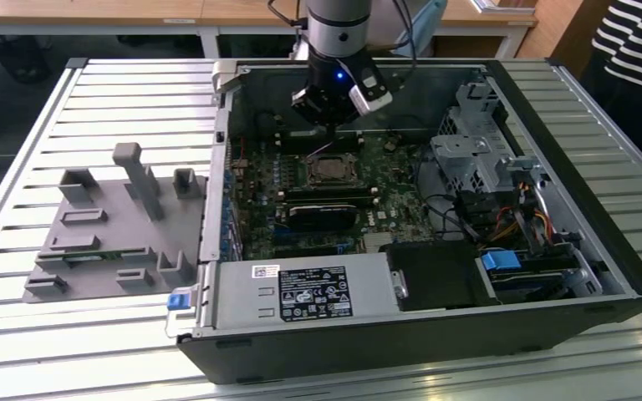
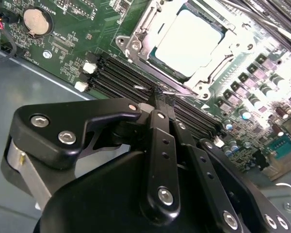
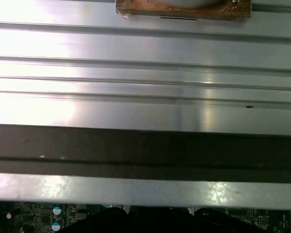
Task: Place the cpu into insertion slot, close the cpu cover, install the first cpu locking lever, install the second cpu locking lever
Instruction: 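Install the first cpu locking lever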
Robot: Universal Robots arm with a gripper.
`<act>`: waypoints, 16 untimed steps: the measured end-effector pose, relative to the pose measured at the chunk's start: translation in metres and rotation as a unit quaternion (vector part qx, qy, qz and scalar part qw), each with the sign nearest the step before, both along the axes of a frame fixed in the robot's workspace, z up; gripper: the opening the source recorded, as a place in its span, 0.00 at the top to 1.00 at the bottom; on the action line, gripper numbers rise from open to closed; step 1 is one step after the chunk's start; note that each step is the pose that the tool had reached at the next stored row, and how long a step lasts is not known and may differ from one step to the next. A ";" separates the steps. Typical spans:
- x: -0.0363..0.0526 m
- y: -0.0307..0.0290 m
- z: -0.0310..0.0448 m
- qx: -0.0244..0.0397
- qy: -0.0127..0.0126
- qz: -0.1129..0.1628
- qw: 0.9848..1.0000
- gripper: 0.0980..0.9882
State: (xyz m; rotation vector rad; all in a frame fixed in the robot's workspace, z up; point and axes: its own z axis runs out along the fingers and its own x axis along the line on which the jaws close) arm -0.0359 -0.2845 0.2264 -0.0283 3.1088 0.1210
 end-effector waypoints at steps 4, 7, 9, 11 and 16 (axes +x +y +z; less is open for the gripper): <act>0.0033 0.0006 -0.0042 0.000 0.000 0.000 1.000 0.99; 0.0047 0.0009 -0.0079 0.000 0.000 0.000 1.000 0.99; 0.0056 0.0010 -0.0101 0.000 0.000 0.000 1.000 0.99; 0.0065 0.0011 -0.0119 0.000 0.000 0.000 1.000 0.99; 0.0085 0.0014 -0.0151 -0.001 0.000 0.000 1.000 0.99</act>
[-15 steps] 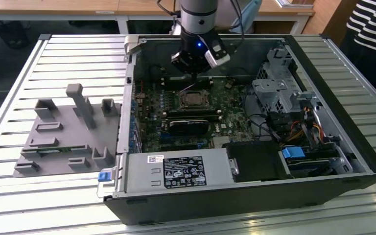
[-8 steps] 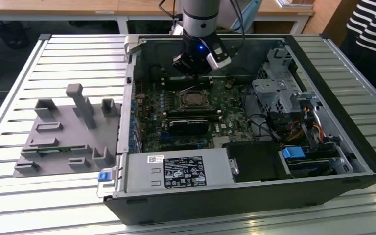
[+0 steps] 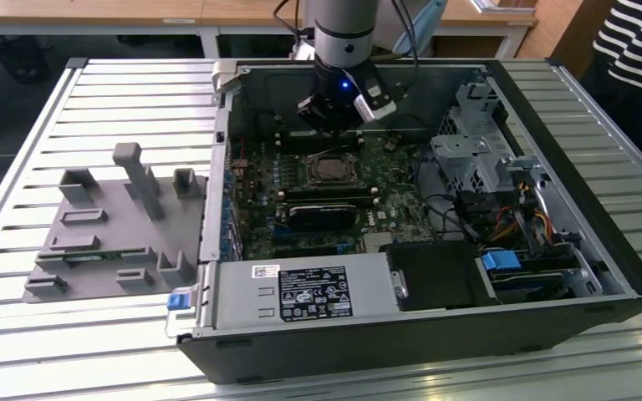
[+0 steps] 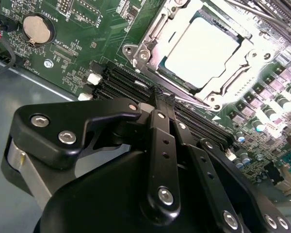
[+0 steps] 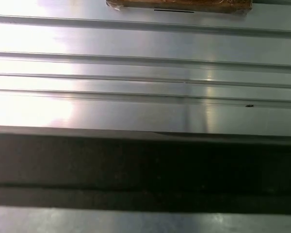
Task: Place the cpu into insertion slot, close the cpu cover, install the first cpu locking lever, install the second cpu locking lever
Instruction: 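Install the first cpu locking lever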
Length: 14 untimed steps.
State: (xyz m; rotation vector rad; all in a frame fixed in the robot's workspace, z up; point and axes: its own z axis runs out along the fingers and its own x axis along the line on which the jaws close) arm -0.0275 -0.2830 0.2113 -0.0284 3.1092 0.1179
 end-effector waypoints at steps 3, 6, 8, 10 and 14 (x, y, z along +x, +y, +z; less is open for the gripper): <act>0.0015 0.0000 -0.0006 -0.001 0.000 0.000 1.000 0.99; 0.0029 0.0000 -0.0013 -0.001 0.000 0.000 1.000 0.99; 0.0033 0.0000 -0.0020 -0.002 0.000 0.000 1.000 0.99; 0.0037 0.0001 -0.0029 -0.005 0.000 0.000 1.000 0.99; 0.0042 0.0008 -0.0049 -0.012 0.000 0.000 1.000 0.99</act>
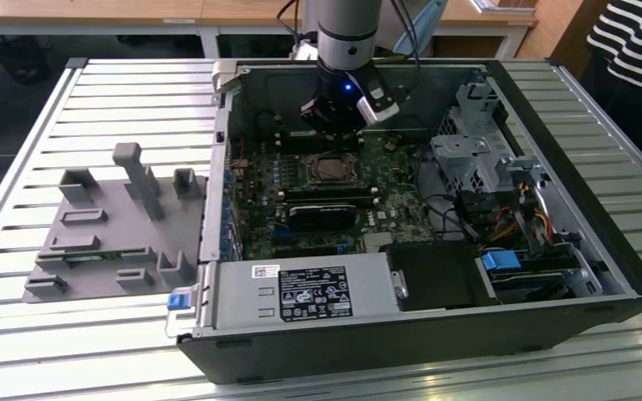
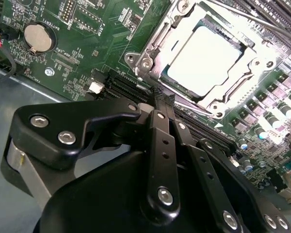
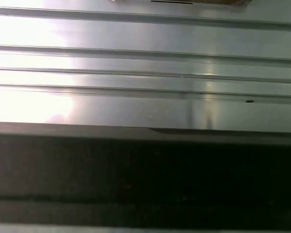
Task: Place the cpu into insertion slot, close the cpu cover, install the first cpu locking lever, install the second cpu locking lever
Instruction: 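Install the first cpu locking lever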
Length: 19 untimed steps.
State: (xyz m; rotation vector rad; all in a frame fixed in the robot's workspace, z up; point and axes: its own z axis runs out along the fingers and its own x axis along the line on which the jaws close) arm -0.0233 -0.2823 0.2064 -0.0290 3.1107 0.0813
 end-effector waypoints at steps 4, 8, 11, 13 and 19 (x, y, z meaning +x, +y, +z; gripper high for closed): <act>0.0007 0.0014 -0.0023 -0.007 0.000 0.000 1.000 0.99; 0.0017 0.0031 -0.0047 -0.012 0.000 0.000 1.000 0.99; 0.0021 0.0039 -0.0062 -0.014 0.000 0.000 1.000 0.99; 0.0021 0.0042 -0.0070 -0.016 0.000 0.000 1.000 0.99; 0.0024 0.0049 -0.0085 -0.018 0.000 0.000 1.000 0.99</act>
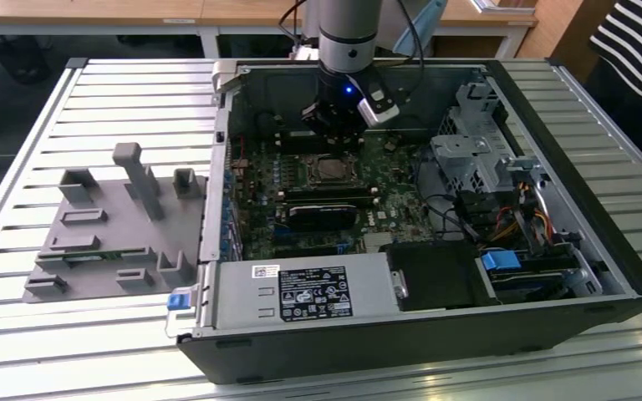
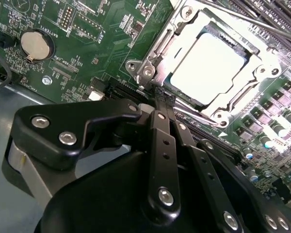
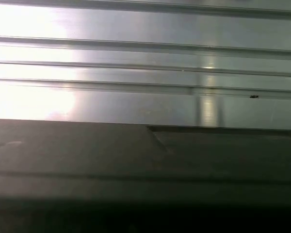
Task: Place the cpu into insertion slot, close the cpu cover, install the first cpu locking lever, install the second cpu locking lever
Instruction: 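Install the first cpu locking lever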
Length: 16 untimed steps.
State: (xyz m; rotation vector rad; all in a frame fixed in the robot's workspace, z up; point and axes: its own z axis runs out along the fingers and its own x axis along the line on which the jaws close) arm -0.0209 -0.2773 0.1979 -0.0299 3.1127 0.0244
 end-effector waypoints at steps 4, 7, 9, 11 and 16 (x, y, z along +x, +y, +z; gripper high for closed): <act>0.0000 0.0000 0.0013 0.000 0.000 0.000 1.000 0.99; 0.0000 0.0001 0.0020 0.000 0.000 0.000 1.000 0.99; 0.0000 0.0000 0.0026 0.000 0.000 0.000 1.000 0.99; 0.0000 0.0001 0.0026 0.000 0.000 0.000 1.000 0.99; 0.0002 0.0000 0.0022 -0.002 0.000 0.000 1.000 0.99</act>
